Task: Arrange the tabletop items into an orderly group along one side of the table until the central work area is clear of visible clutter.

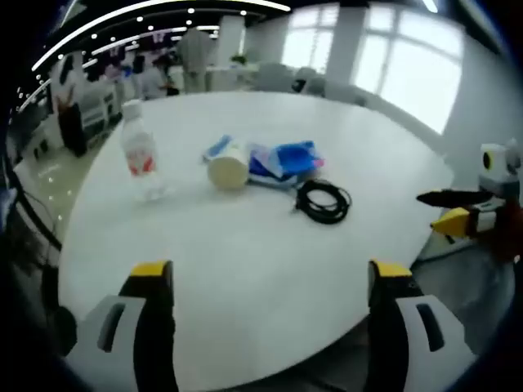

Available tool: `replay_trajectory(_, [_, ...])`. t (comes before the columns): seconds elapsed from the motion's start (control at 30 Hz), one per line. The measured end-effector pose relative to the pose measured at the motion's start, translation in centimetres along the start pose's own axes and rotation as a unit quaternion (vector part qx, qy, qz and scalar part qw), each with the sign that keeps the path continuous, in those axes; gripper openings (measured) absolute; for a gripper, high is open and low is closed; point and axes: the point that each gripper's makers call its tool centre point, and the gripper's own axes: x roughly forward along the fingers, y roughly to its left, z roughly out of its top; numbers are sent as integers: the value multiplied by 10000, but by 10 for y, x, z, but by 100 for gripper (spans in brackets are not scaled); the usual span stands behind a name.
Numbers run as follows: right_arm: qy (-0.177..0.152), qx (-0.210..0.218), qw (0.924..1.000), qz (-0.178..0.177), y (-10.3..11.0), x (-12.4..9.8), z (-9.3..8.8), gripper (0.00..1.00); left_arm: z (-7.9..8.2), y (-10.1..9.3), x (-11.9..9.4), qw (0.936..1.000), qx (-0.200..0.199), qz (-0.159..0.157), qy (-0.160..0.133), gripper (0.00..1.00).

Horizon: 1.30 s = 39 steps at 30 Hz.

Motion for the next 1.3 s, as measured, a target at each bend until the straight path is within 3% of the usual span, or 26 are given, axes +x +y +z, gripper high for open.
replay_trajectory(0.2, [217,-71,9997,98,4,5,-7,69,6,2,-15,9996,175,210,31,96])
replay_trajectory(0.4, [385,-94,9990,185,7,9,-12,69,-4,11,-29,9977,397,524,179,96])
replay_trajectory(0.5, [434,-54,9988,241,8,14,-12,70,-2,14,-34,9971,421,627,111,96])
replay_trajectory(0.63, [640,-805,9942,305,10,22,-12,71,-5,17,-32,9975,350,599,121,96])
replay_trajectory(0.73, [602,-866,9939,334,13,26,-5,71,1,20,-33,9971,369,666,-44,96])
replay_trajectory(0.87, [538,-839,9946,303,15,34,6,70,0,20,-35,9956,530,767,-39,95])
replay_trajectory(1.03, [534,-1261,9897,406,24,53,21,70,2,18,-34,9928,862,831,-35,95])
replay_trajectory(1.3, [467,-1787,9814,515,29,82,58,69,8,24,-42,9940,588,892,-251,93])
